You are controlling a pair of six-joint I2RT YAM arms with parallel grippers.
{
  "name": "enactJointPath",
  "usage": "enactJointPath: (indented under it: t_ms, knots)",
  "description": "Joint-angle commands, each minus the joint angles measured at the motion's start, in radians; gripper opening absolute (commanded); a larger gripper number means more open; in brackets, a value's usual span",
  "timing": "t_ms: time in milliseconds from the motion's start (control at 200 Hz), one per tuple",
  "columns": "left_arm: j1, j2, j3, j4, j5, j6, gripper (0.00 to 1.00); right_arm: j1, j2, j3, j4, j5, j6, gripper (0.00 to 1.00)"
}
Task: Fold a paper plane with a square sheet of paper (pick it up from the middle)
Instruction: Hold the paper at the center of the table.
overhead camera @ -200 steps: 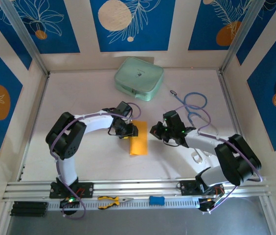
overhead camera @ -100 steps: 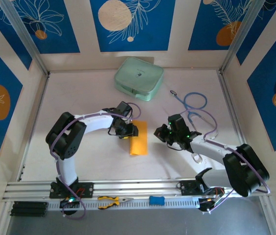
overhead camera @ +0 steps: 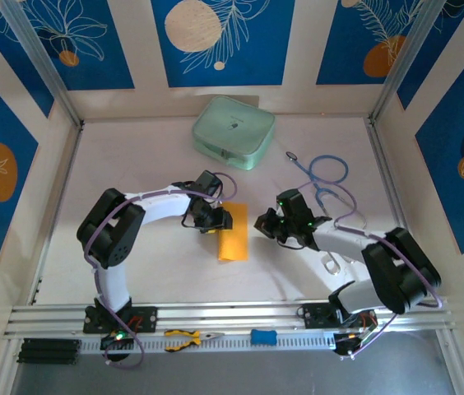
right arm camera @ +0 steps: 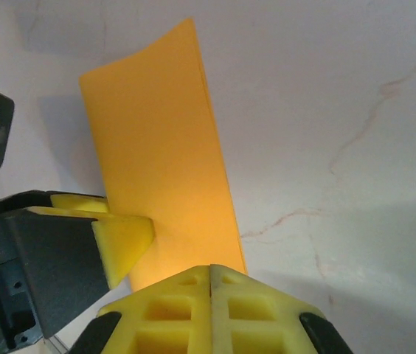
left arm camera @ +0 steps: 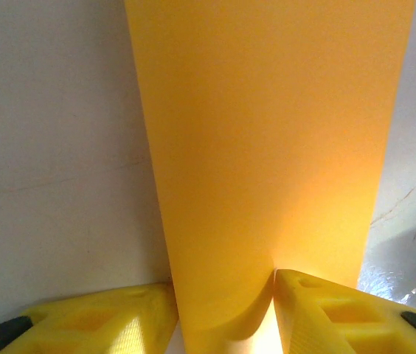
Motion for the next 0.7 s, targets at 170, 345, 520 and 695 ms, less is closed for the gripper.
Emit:
enactJointPath:
  t_ms: [170,345,520,695]
  knots:
    - [-0.003,0.095,-0.058,0.009,-0.114,0.001,0.46,0.032,0.046,0.075,-0.066,0.046,-0.014,0.01]
    - [-0.004,0.092,-0.064,0.013,-0.124,-0.009,0.44,-0.004,-0.057,-0.017,-0.072,0.106,0.036,0.01]
    - [-0.004,0.085,-0.068,0.015,-0.137,-0.017,0.44,-0.036,-0.170,-0.093,-0.090,0.138,0.052,0.01]
    - [-0.004,0.077,-0.076,0.025,-0.142,-0.021,0.44,-0.053,-0.231,-0.129,-0.103,0.137,0.057,0.02]
